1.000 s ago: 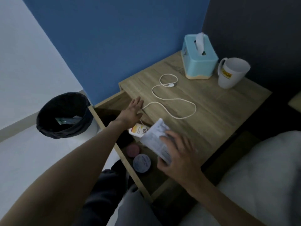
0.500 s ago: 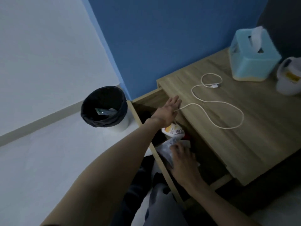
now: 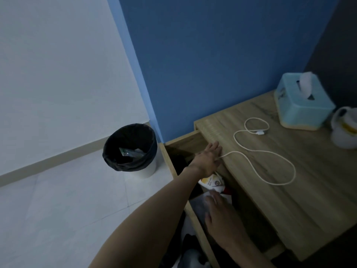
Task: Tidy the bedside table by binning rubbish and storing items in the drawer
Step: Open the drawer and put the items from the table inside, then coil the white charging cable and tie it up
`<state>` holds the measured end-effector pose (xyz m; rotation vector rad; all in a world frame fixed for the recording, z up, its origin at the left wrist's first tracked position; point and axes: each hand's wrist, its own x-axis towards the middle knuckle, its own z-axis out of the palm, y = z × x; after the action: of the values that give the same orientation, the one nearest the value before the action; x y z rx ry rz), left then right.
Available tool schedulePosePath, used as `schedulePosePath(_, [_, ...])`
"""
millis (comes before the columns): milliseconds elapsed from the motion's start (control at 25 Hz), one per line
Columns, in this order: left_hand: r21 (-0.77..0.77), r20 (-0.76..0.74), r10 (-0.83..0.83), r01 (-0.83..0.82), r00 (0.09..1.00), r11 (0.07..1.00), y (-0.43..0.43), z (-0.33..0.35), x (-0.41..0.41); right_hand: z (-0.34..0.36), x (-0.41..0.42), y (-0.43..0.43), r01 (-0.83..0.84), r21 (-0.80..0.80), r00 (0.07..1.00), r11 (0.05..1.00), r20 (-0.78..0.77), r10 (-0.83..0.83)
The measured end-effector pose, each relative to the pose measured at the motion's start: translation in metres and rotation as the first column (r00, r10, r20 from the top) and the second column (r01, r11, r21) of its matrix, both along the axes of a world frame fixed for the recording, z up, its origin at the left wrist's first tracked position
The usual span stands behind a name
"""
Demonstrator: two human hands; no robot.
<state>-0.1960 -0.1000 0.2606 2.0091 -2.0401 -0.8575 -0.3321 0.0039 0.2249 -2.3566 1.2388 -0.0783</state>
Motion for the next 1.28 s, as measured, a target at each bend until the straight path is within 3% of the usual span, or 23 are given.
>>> schedulePosePath(80, [-0.007, -0.036, 0.028, -0.028, 0.999, 1.0, 0.0, 0.003, -0.003, 0.035, -0.011, -0.024, 0.132, -0.238, 0.94, 0.962, 0.337, -0.046])
schedulePosePath(160, [-0.032, -0.057, 0.079, -0.081, 0.995, 0.996, 0.0, 0.002, -0.007, 0.06, -0.035, -0.067, 0.327, -0.366, 0.903, 0.871, 0.394, -0.173])
schedulePosePath(240, [-0.077, -0.072, 0.15, -0.155, 0.986, 0.985, 0.0, -0.006, -0.014, 0.059, -0.06, -0.106, 0.39, -0.356, 0.919, 0.849, 0.103, -0.379])
schedulePosePath(320, [-0.139, -0.085, 0.194, -0.204, 0.977, 0.969, 0.0, -0.011, -0.02, 0.05, -0.074, -0.123, 0.373, -0.234, 0.89, 0.898, -0.182, -0.418])
schedulePosePath(440, [-0.18, -0.054, 0.193, -0.2, 0.98, 0.963, -0.002, -0.012, -0.024, 0.045, -0.077, -0.121, 0.315, -0.1, 0.917, 0.944, -0.226, -0.33])
schedulePosePath(560, [-0.17, -0.104, 0.214, -0.23, 0.971, 0.958, 0.003, 0.006, -0.027, 0.061, -0.076, -0.115, 0.386, -0.065, 0.923, 0.92, 0.021, -0.385])
schedulePosePath(640, [-0.21, -0.248, 0.177, -0.231, 0.953, 0.95, 0.008, 0.035, -0.034, 0.083, -0.074, -0.112, 0.408, -0.049, 0.879, 0.912, 0.29, -0.378])
schedulePosePath(720, [-0.273, -0.4, 0.123, -0.246, 0.908, 0.93, 0.014, 0.074, -0.041, 0.119, -0.072, -0.112, 0.332, -0.062, 0.839, 0.941, 0.476, -0.265])
schedulePosePath(840, [-0.349, -0.58, 0.05, -0.303, 0.813, 0.887, 0.022, 0.146, -0.052, 0.195, -0.078, -0.11, 0.246, -0.135, 0.826, 0.96, 0.548, -0.134])
schedulePosePath(920, [-0.376, -0.661, -0.007, -0.323, 0.75, 0.868, 0.028, 0.202, -0.056, 0.253, -0.082, -0.107, 0.273, -0.182, 0.753, 0.945, 0.651, -0.092])
schedulePosePath(1120, [-0.403, -0.701, -0.32, 0.016, 0.637, 0.915, 0.086, 0.342, -0.064, 0.406, -0.106, -0.072, 0.3, -0.202, 0.397, 0.932, 0.915, 0.07])
schedulePosePath(1280, [-0.367, -0.799, -0.464, 0.301, 0.383, 0.88, 0.151, 0.418, -0.069, 0.493, -0.122, -0.042, 0.271, -0.17, 0.278, 0.948, 0.956, 0.092])
